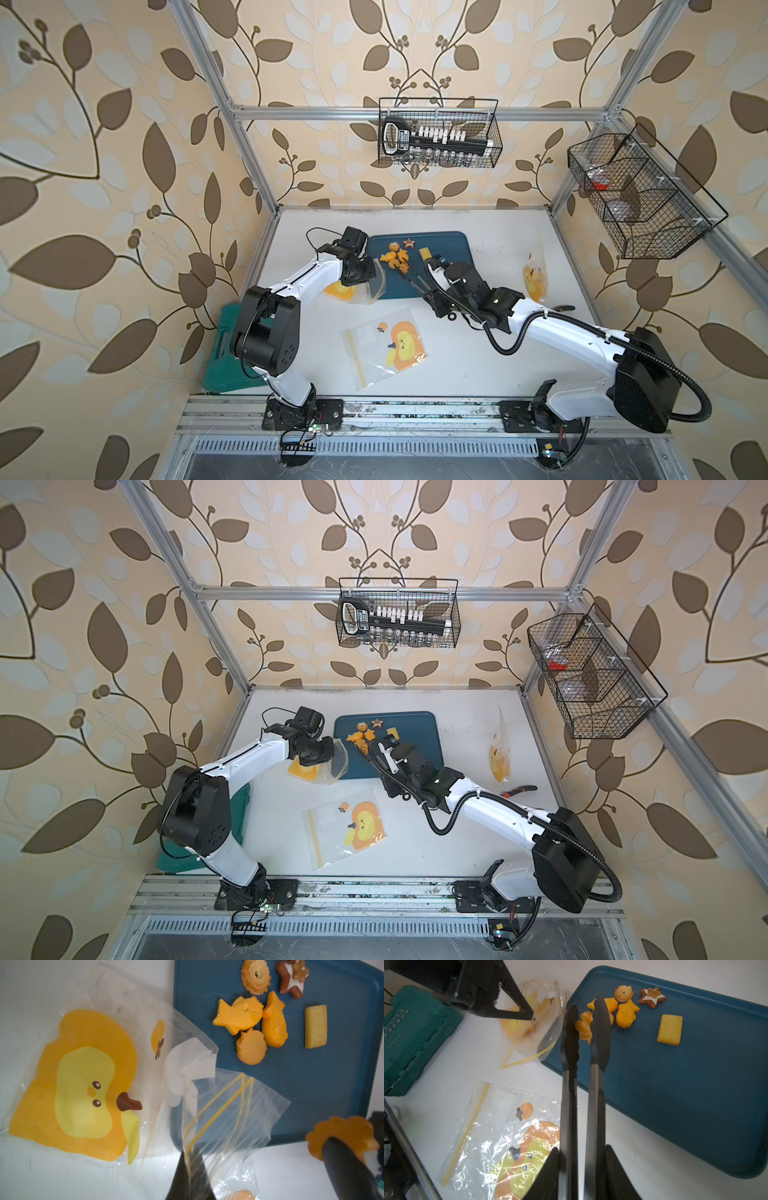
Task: Put the cookies into a resealable bag to prevent moisture
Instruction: Pick up the cookie from the tray, then place the cookie in the ziploc bag.
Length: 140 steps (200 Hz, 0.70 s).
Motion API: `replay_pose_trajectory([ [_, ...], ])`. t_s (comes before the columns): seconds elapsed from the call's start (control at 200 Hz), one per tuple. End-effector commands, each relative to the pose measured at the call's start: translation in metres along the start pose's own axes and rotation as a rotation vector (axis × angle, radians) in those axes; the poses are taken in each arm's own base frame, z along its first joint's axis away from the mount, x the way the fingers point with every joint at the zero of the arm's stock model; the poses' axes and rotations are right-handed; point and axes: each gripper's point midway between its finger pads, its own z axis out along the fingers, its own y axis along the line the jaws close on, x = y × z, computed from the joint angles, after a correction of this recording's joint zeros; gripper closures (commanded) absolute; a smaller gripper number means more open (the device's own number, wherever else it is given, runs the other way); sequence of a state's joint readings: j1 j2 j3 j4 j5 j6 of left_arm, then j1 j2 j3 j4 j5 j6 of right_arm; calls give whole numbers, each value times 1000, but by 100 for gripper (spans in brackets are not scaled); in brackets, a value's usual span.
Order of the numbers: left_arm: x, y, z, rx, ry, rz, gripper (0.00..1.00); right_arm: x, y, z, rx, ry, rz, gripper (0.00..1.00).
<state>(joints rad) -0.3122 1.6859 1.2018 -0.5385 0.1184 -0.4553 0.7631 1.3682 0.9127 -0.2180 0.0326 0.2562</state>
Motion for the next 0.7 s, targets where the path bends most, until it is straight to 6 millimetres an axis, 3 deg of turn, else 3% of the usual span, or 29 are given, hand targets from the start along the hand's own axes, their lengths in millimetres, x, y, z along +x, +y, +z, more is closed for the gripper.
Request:
replay_pose_trajectory([
  [0.0,-6,-10,0,38,32,-16,100,-22,23,-7,-119,-83,-34,68],
  [0.145,-12,-18,7,55,53,-27,100,-26,40,2,-200,-73,-48,68],
  [0.45,-15,-24,0,80,40,-21,100,-28,35,46,-146,-4,-49,69],
  [0.565,-14,-23,-1,82,42,-22,100,-36,40,46,-167,-20,-53,56],
  [0.695,-13,-21,-2,71,38,-23,100,-39,38,37,-157,-36,-55,53],
])
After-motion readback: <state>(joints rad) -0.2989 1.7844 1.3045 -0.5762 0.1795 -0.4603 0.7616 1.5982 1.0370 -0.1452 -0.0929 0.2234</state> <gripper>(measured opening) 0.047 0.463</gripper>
